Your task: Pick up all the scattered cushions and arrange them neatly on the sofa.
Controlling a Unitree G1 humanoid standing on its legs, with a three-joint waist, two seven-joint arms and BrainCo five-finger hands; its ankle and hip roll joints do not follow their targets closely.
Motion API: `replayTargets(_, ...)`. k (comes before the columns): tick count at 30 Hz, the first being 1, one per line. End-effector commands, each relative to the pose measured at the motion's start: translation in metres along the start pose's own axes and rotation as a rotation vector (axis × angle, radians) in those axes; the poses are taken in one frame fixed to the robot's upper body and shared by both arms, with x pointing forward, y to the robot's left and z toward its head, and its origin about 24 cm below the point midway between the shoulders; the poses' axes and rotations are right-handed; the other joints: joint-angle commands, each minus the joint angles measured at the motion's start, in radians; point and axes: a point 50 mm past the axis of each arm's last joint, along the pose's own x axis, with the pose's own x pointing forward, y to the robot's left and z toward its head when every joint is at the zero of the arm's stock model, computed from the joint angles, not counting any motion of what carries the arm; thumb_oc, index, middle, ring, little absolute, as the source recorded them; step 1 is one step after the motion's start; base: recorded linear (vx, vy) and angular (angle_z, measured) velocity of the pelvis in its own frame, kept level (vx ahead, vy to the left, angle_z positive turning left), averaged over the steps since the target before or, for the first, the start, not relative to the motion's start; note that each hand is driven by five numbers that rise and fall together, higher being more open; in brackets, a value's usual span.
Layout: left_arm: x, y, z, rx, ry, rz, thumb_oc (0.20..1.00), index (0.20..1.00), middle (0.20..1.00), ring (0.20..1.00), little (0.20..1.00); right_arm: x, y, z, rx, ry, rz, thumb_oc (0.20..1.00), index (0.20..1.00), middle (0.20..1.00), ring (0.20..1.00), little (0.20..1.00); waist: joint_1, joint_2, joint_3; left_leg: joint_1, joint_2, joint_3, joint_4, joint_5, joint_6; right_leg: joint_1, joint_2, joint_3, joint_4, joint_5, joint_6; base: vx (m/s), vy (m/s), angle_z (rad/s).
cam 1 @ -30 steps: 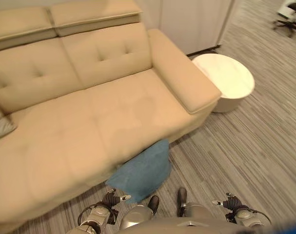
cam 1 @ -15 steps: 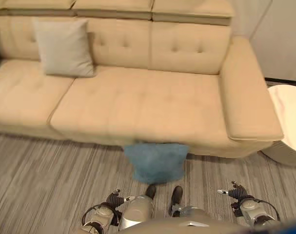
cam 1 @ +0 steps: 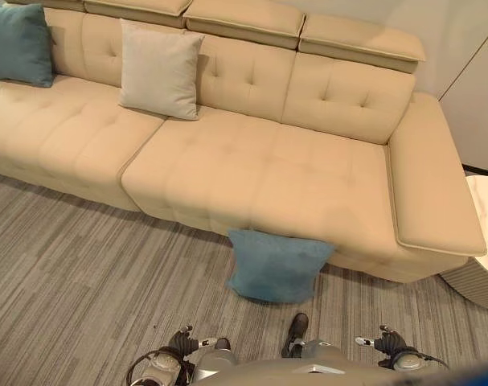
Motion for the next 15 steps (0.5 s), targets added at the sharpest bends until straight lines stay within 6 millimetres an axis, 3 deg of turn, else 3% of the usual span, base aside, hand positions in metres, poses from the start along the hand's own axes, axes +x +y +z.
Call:
replayTargets(1, 0.0031, 0.0096, 0.0140, -0.040, -0.036, 0.037, 1.000, 1.000, 1.000, 1.000, 1.000, 0.0049, -0.0142, 0.0265, -0.031, -0.076, -0.037, 1.000, 1.000, 1.000, 1.000, 1.000, 0.004, 0.010, 0.034, -0.099, 0.000, -0.053, 0.046, -0.004, -0.022, 0.133, -0.029, 0.025, 0.057, -0.098, 0.083, -0.01, 0.133, -0.09)
replayTargets(5, 0.0033, 0.0162, 0.0145, -0.034, -0.038, 0.054, 1.000, 1.000, 1.000, 1.000, 1.000, 0.0051, -0.0134, 0.0305, -0.032, -0.089, -0.031, 1.000, 1.000, 1.000, 1.000, 1.000, -0.002, 0.018, 0.052, -0.099, -0.012, -0.067, 0.046, -0.004, -0.002, 0.081, -0.055, 0.068, 0.160, -0.093, 0.098, 0.01, 0.093, -0.18)
replayTargets(8, 0.0025, 0.0156, 0.0102, -0.035, -0.029, 0.053, 1.000, 1.000, 1.000, 1.000, 1.000, 0.0050, -0.0114, 0.0309, -0.042, -0.092, -0.022, 1.000, 1.000, 1.000, 1.000, 1.000, -0.011, 0.025, 0.048, -0.073, -0.022, -0.077, 0.019, -0.005, 0.003, 0.068, -0.027, 0.129, 0.127, -0.084, 0.093, 0.10, -0.002, 0.00)
replayTargets(10, 0.0022, 0.0143, 0.0073, -0.041, -0.018, 0.052, 1.000, 1.000, 1.000, 1.000, 1.000, 0.0054, -0.0128, 0.0358, -0.055, -0.108, -0.027, 1.000, 1.000, 1.000, 1.000, 1.000, -0.015, 0.026, 0.049, -0.053, -0.025, -0.080, 0.011, -0.008, -0.002, 0.033, -0.008, 0.125, 0.083, -0.053, 0.093, 0.17, -0.090, -0.23)
replayTargets(15, 0.0020, 0.0137, 0.0075, -0.060, -0.025, 0.052, 1.000, 1.000, 1.000, 1.000, 1.000, 0.0050, -0.0158, 0.0323, -0.052, -0.107, -0.034, 1.000, 1.000, 1.000, 1.000, 1.000, -0.032, 0.020, 0.047, -0.033, -0.022, -0.112, 0.053, -0.031, -0.031, 0.055, 0.026, 0.161, 0.061, -0.067, 0.076, 0.15, -0.162, 0.20)
